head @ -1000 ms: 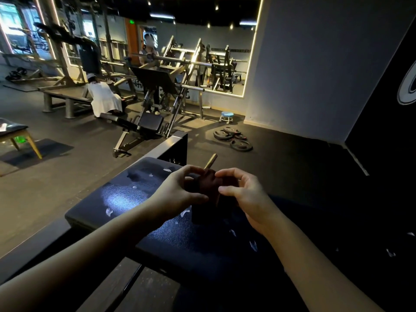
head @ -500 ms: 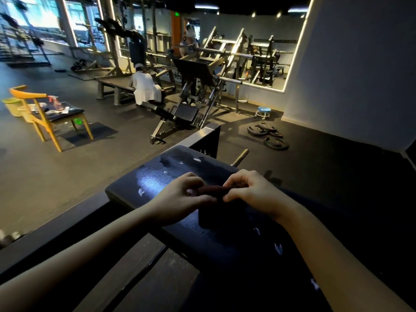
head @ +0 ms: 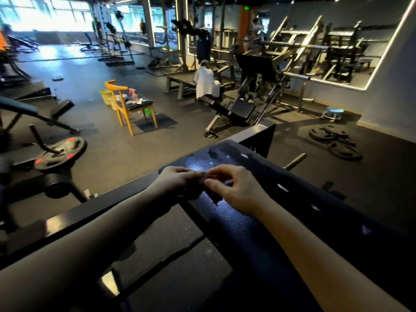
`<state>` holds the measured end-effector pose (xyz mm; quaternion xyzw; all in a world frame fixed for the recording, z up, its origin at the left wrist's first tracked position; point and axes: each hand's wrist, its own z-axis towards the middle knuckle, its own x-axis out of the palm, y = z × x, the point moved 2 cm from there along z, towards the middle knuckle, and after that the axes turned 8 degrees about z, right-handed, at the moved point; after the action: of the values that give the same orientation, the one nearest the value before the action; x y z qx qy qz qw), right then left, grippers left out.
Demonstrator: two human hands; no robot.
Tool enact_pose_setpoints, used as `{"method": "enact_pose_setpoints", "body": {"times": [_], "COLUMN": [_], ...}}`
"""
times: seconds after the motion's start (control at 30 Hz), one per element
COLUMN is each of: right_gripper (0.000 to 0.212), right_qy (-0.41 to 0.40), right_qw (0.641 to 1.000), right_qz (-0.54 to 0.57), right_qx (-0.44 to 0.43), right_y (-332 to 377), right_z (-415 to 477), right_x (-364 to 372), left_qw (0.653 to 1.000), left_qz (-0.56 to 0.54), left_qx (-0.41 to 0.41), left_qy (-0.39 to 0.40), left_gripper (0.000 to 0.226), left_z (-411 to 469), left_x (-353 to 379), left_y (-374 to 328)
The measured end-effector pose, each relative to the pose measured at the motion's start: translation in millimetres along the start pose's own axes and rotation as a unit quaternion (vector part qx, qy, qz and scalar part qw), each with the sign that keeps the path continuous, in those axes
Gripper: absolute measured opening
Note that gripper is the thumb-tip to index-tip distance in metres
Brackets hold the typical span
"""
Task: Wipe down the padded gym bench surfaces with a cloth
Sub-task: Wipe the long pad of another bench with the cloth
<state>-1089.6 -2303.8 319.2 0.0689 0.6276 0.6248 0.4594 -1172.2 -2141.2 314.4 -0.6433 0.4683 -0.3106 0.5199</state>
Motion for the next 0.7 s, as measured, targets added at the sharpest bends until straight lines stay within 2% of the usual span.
{"method": "enact_pose_setpoints", "body": {"times": [0.1, 0.17, 0.2, 0.27, 0.33, 0.43, 0.5, 0.6, 0.67, 0.7], "right_gripper": [0.048, 0.044, 0.038, 0.030, 0.024, 0.023, 0.018, 0.018, 0.018, 0.018], "right_qy": [0.033, 0.040, 0.037, 0.020, 0.025, 0.043, 0.003, -0.066, -0.080, -0.081], "right_qw": [0.999, 0.999, 0.999, 0.987, 0.953, 0.914, 0.922, 0.958, 0.980, 0.981], "right_qz": [-0.031, -0.016, 0.028, 0.157, 0.282, 0.360, 0.331, 0.203, 0.054, -0.025], "right_qx": [-0.016, -0.027, -0.020, 0.031, 0.107, 0.182, 0.202, 0.194, 0.173, 0.175], "right_y": [-0.3, -4.2, -6.2, -10.3, -13.0, -17.5, -21.6, -35.6, -49.6, -57.8], "right_z": [2.7, 10.2, 14.6, 22.5, 30.5, 42.3, 50.9, 61.8, 66.8, 69.4], "right_x": [14.9, 20.4, 22.6, 23.6, 23.5, 25.5, 31.6, 44.9, 42.7, 36.5], "left_qw": [0.997, 0.992, 0.991, 0.993, 0.998, 0.988, 0.986, 0.986, 0.967, 0.945], "left_qz": [-0.030, -0.055, -0.067, -0.050, 0.034, 0.156, 0.161, 0.153, 0.233, 0.302], "left_qx": [-0.071, -0.111, -0.119, -0.107, -0.059, 0.013, 0.051, 0.066, 0.092, 0.120], "left_qy": [-0.011, -0.010, -0.008, 0.004, 0.017, 0.015, 0.005, 0.023, 0.040, 0.026], "left_gripper": [0.023, 0.023, 0.019, 0.014, 0.019, 0.035, 0.023, 0.018, 0.020, 0.023], "left_z": [-3.0, -2.5, -2.2, 0.9, 6.1, 26.2, 41.0, 65.2, 84.7, 93.7], "left_x": [-5.1, -12.9, -18.0, -28.1, -38.0, -46.0, -40.3, -35.7, -45.5, -55.8], "left_y": [-3.0, -4.1, -5.8, -8.9, -10.8, -3.5, 4.4, 22.2, 35.6, 40.2]}}
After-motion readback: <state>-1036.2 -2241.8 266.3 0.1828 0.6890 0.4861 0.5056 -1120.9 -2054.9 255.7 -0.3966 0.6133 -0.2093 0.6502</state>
